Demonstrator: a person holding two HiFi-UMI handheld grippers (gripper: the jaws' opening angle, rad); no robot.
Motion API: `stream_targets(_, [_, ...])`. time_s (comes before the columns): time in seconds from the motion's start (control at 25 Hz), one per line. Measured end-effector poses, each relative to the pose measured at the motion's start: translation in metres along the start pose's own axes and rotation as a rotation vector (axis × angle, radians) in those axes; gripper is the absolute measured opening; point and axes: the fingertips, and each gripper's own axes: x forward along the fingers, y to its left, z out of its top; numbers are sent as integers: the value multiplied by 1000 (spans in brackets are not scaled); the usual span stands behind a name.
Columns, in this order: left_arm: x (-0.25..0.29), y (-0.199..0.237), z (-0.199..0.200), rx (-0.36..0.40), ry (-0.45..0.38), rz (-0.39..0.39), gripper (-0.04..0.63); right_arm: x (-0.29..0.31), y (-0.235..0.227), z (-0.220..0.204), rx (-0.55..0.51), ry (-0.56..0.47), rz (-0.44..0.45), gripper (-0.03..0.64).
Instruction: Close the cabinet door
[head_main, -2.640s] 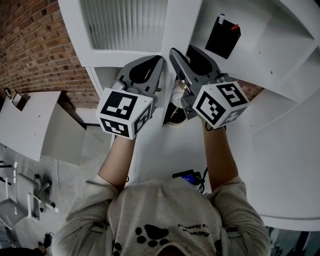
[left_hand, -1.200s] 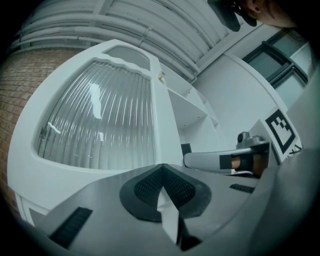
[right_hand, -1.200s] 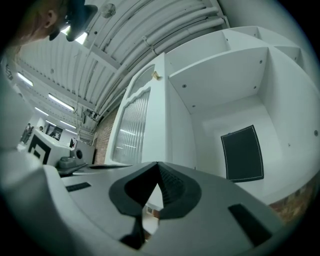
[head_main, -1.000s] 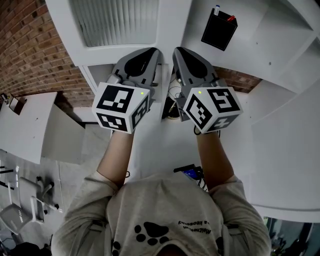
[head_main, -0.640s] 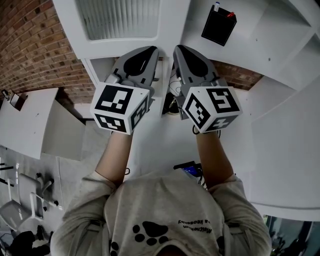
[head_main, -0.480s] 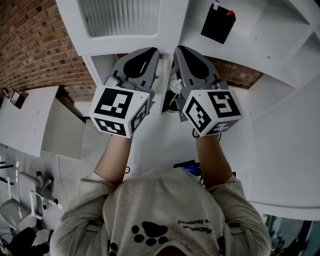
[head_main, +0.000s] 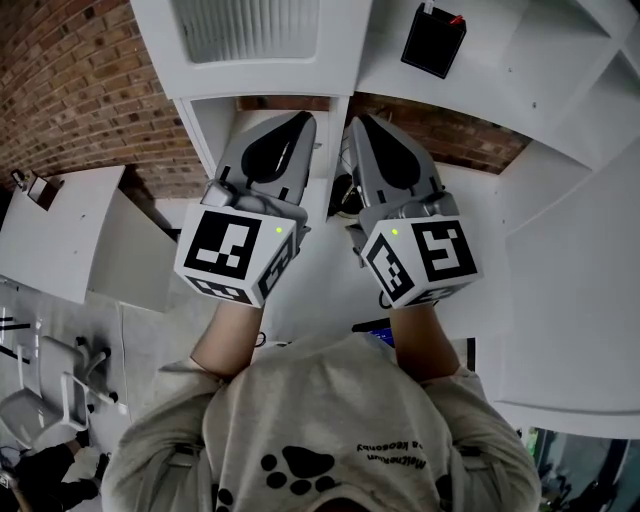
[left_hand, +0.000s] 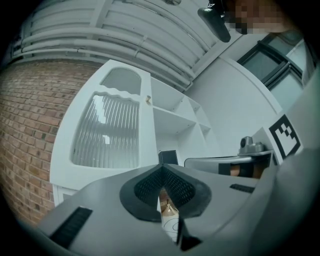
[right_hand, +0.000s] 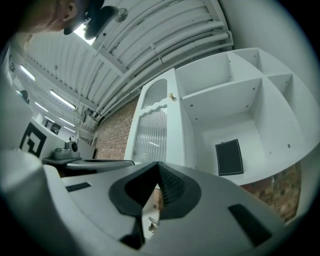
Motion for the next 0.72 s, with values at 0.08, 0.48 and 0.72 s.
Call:
stream_targets(0.08, [-8,-2,0,1,1,14,8,-8,4,0,13,-1,2,18])
stream_targets(0.48, [-49,-34,-10,-6,27,52,8,-61,18,-1,-2,-20,18,18])
stream_targets(0.72, [-73,-57,-18,4,28,75,8,-91,28,-19,8,15,54,18])
